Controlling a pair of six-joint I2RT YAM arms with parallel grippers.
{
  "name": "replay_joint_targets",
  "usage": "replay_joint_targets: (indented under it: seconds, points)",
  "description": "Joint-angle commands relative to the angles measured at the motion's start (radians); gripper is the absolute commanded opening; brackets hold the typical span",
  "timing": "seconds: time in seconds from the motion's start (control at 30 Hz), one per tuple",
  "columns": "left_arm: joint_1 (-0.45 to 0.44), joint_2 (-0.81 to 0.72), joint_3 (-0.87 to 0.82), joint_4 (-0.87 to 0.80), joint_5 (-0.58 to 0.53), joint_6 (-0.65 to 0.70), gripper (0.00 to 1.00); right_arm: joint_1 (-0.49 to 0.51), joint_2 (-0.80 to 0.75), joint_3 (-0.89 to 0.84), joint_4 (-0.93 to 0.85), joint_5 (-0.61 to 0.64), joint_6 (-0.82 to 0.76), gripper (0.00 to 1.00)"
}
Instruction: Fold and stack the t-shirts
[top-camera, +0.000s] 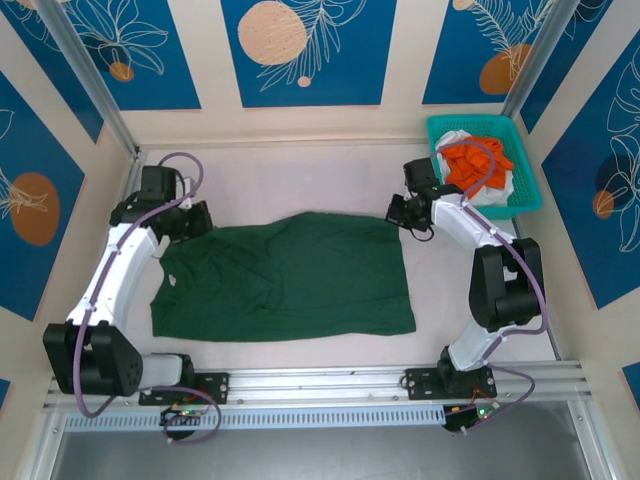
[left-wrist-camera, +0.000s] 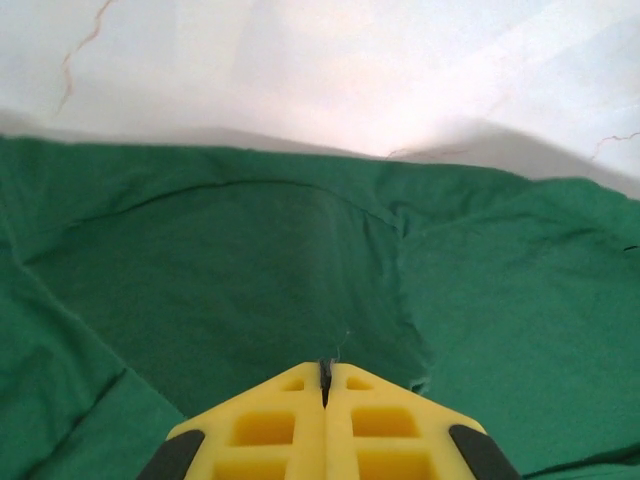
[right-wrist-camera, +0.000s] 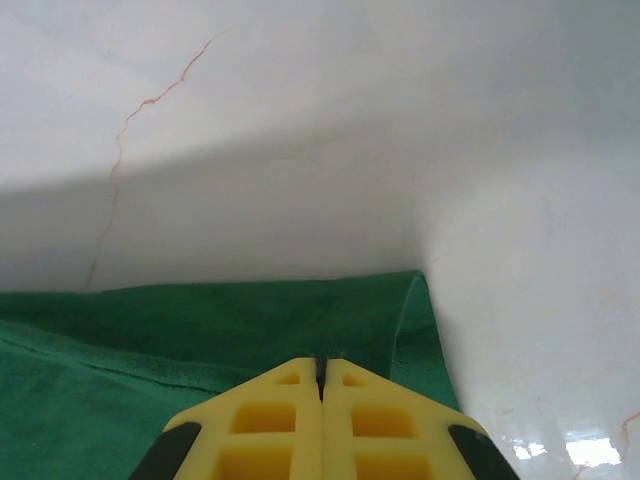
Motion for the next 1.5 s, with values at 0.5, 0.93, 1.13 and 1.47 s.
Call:
replay_joint_targets:
  seconds: [0.5, 0.93, 1.13, 1.47]
  points:
    - [0.048, -0.154, -0.129, -0.133, 0.010, -0.082, 0.00, -0.047, -0.112, -0.160, 0.024, -0.034, 0.017, 0.00]
    - [0.072, -0.306, -0.194, -0.163, -0.419, -0.240, 0.57, -0.071, -0.162, -0.249, -0.081, 0.013, 0.124, 0.34]
    - [0.092, -0.165, -0.148, -0.118, -0.388, -0.169, 0.66, -0.127, -0.246, -0.263, -0.076, -0.035, 0.226, 0.38]
    - [0.281, 0.240, -0.060, 0.058, -0.051, -0.044, 0.58, -0.051, -0.053, -0.116, -0.028, -0.205, 0.202, 0.34]
